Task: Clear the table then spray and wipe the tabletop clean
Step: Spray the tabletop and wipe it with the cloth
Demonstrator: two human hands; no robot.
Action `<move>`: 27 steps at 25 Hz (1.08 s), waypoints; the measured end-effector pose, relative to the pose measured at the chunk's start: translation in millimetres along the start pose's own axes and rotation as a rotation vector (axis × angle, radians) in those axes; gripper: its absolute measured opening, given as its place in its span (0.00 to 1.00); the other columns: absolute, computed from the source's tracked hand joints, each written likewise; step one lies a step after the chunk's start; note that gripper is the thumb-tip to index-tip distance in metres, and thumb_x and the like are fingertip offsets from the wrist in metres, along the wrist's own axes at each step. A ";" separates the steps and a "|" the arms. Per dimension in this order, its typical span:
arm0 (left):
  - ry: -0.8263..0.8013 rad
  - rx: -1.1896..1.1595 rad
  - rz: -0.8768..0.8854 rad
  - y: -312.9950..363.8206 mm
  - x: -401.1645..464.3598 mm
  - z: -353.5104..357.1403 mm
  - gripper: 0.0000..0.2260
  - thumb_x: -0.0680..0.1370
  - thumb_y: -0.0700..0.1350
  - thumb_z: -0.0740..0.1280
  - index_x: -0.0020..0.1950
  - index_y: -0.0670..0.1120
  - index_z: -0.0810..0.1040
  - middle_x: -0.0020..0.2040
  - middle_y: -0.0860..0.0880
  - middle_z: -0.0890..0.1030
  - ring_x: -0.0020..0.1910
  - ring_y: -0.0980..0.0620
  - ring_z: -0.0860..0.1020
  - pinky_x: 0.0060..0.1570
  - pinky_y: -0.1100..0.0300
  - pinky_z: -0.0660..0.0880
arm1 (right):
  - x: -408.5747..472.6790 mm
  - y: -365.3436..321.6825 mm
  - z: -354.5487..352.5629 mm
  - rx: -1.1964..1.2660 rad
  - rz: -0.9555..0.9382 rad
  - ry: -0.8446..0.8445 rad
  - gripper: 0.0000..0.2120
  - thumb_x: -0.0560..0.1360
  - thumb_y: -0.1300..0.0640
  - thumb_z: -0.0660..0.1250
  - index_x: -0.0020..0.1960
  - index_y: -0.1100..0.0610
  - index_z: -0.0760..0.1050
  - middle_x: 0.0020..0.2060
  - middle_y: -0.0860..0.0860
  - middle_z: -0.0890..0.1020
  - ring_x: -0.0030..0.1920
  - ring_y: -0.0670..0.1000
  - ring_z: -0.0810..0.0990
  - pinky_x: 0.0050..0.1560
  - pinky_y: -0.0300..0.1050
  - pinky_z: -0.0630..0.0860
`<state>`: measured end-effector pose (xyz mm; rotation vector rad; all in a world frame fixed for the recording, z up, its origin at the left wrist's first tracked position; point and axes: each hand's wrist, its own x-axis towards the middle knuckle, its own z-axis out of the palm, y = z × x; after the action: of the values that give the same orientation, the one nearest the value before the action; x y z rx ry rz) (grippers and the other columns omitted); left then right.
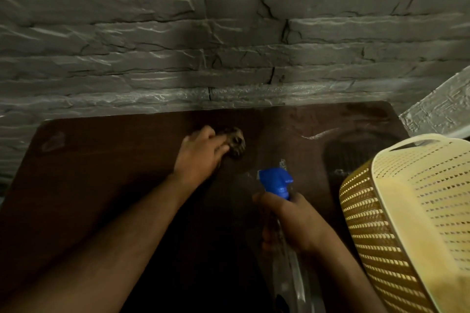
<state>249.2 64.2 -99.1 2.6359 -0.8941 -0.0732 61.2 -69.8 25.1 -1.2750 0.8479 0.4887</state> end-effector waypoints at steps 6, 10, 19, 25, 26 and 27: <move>-0.103 -0.058 0.192 48.3 -30.8 18.1 0.14 0.76 0.58 0.58 0.57 0.57 0.76 0.50 0.52 0.70 0.49 0.50 0.73 0.47 0.56 0.64 | -4.5 13.0 3.2 0.012 0.018 0.018 0.11 0.73 0.54 0.70 0.51 0.59 0.75 0.28 0.55 0.80 0.28 0.54 0.78 0.33 0.50 0.78; -0.057 -0.018 0.023 27.0 -9.8 4.8 0.13 0.78 0.55 0.62 0.60 0.55 0.77 0.52 0.51 0.72 0.51 0.49 0.73 0.49 0.56 0.65 | -12.9 18.7 7.0 0.015 0.021 0.019 0.12 0.72 0.54 0.70 0.52 0.58 0.74 0.29 0.56 0.78 0.28 0.54 0.77 0.33 0.50 0.78; 0.001 -0.022 0.036 10.2 -41.9 -1.6 0.13 0.78 0.56 0.61 0.58 0.54 0.78 0.50 0.50 0.74 0.49 0.48 0.75 0.49 0.53 0.68 | -26.6 30.4 -6.6 0.027 -0.001 0.031 0.13 0.72 0.52 0.71 0.52 0.56 0.73 0.28 0.52 0.81 0.27 0.51 0.80 0.31 0.46 0.79; -0.092 -0.067 0.123 57.9 -83.3 12.6 0.13 0.76 0.59 0.58 0.56 0.58 0.76 0.48 0.53 0.71 0.47 0.51 0.74 0.44 0.57 0.65 | -34.5 45.0 -5.9 0.047 -0.020 0.033 0.13 0.72 0.53 0.71 0.53 0.58 0.75 0.29 0.53 0.80 0.29 0.52 0.79 0.32 0.48 0.78; -0.067 -0.074 0.197 50.2 -113.1 10.0 0.14 0.76 0.59 0.58 0.57 0.58 0.76 0.48 0.54 0.70 0.46 0.52 0.74 0.43 0.58 0.64 | -37.9 47.6 -6.4 0.044 -0.024 0.019 0.13 0.72 0.53 0.71 0.52 0.57 0.75 0.29 0.53 0.81 0.29 0.52 0.79 0.32 0.47 0.78; -0.029 -0.070 0.211 36.1 -122.3 6.1 0.14 0.76 0.58 0.58 0.58 0.58 0.76 0.48 0.54 0.71 0.46 0.52 0.74 0.43 0.58 0.65 | -40.5 49.9 -6.0 0.040 -0.020 0.010 0.13 0.72 0.52 0.71 0.52 0.57 0.75 0.29 0.52 0.81 0.29 0.52 0.79 0.32 0.48 0.78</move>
<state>129.6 108.8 -100.2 2.4671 -1.1518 -0.0879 -2.2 -57.8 25.0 -1.2487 0.8487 0.4477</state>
